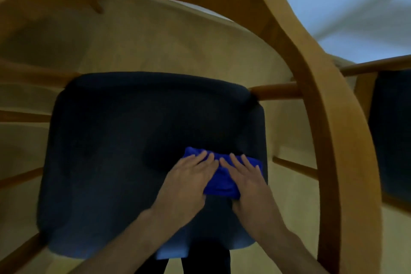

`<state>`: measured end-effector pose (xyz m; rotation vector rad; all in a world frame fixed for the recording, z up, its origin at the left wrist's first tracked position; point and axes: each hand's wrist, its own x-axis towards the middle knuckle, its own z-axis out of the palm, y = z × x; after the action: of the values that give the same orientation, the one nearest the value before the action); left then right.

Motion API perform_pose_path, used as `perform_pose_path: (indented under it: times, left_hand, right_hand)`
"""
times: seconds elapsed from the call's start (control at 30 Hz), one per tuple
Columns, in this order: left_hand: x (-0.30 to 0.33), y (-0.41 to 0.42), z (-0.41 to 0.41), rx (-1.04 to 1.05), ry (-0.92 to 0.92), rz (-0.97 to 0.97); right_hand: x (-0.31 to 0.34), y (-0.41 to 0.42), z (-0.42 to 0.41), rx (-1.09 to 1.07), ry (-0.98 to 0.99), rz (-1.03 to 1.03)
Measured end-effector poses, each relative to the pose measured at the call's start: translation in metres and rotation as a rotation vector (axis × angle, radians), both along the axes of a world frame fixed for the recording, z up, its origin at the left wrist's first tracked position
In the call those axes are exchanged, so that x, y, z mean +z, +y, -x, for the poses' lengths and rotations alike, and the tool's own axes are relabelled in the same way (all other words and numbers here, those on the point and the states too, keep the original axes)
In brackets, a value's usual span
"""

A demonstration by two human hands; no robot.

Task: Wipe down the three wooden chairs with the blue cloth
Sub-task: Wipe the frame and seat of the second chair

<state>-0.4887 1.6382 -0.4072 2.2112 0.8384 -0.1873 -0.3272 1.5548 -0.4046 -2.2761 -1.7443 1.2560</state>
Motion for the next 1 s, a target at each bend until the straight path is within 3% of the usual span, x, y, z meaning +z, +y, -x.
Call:
perform_pose_path:
  times: [0.07, 0.23, 0.33, 0.43, 0.53, 0.67, 0.77, 1.0]
  left_hand:
    - [0.009, 0.031, -0.006, -0.034, 0.071, 0.083]
    - [0.008, 0.130, -0.058, 0.211, -0.011, -0.190]
    - [-0.016, 0.153, -0.082, 0.204, 0.054, -0.267]
    - [-0.031, 0.134, -0.085, 0.105, 0.123, -0.337]
    - [-0.024, 0.090, -0.065, 0.031, 0.043, -0.342]
    - [-0.015, 0.018, -0.033, -0.142, 0.020, -0.162]
    - [0.001, 0.023, -0.032, -0.243, 0.040, -0.029]
    - [0.016, 0.121, -0.119, -0.031, -0.090, -0.257]
  right_hand:
    - [0.007, 0.020, -0.007, -0.067, 0.031, -0.087]
    - [-0.007, 0.125, -0.040, -0.185, -0.068, -0.416]
    - [-0.032, 0.174, -0.059, -0.162, -0.143, -0.418]
    - [-0.045, 0.154, -0.051, -0.164, -0.130, -0.375]
    - [-0.033, 0.081, -0.024, -0.313, -0.079, -0.369]
    - [-0.002, 0.008, 0.000, -0.274, -0.093, -0.154]
    - [0.016, 0.001, -0.011, -0.293, -0.007, 0.002]
    - [-0.005, 0.095, -0.058, -0.570, -0.123, -0.405]
